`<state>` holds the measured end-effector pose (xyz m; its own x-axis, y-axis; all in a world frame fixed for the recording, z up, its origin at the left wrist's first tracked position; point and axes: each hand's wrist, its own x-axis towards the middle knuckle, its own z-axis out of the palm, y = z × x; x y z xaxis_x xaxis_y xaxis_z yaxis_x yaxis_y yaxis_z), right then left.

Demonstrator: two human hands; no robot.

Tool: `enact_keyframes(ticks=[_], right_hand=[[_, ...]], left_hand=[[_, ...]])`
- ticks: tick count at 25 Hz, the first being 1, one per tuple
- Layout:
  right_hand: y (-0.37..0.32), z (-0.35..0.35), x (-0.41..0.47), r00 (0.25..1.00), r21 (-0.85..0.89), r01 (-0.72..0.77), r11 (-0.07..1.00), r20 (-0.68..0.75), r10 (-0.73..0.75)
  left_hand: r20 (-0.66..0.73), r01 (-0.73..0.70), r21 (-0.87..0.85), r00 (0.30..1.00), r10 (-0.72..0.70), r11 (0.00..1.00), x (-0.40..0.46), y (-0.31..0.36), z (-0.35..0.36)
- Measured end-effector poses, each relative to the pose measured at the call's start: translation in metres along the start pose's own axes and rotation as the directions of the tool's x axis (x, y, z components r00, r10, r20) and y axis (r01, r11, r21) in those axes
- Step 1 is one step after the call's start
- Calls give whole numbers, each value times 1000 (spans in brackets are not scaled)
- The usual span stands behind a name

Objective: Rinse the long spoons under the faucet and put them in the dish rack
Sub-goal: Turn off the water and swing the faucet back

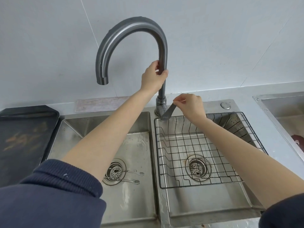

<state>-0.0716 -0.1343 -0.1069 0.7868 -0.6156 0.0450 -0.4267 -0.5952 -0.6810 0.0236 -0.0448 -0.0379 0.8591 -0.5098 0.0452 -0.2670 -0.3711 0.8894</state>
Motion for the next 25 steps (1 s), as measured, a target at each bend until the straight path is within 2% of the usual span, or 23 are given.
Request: enact_keyframes(ticks=[3, 6, 9, 14, 20, 25], right_hand=[[-6, 1, -5, 1000, -93, 13, 996, 19, -11], [-17, 5, -14, 990, -237, 145, 961, 37, -140], [-32, 13, -27, 976, -249, 219, 944, 75, -207], [-47, 33, -60, 949, -276, 278, 920, 230, -217], [-51, 78, -94, 906, -289, 289, 913, 391, -163], [-50, 113, -110, 875, -310, 289, 906, 470, -118]], left_hand=[[50, -26, -6, 998, 27, 1000, -7, -1, -5], [105, -54, 102, 994, 43, 993, -17, -4, -17], [179, -91, 207, 982, 54, 974, -33, -14, -32], [289, -81, 332, 957, -20, 940, -66, -50, -59], [286, 1, 445, 948, -143, 896, -102, -115, -96], [313, 10, 592, 918, -242, 806, -116, -169, -115]])
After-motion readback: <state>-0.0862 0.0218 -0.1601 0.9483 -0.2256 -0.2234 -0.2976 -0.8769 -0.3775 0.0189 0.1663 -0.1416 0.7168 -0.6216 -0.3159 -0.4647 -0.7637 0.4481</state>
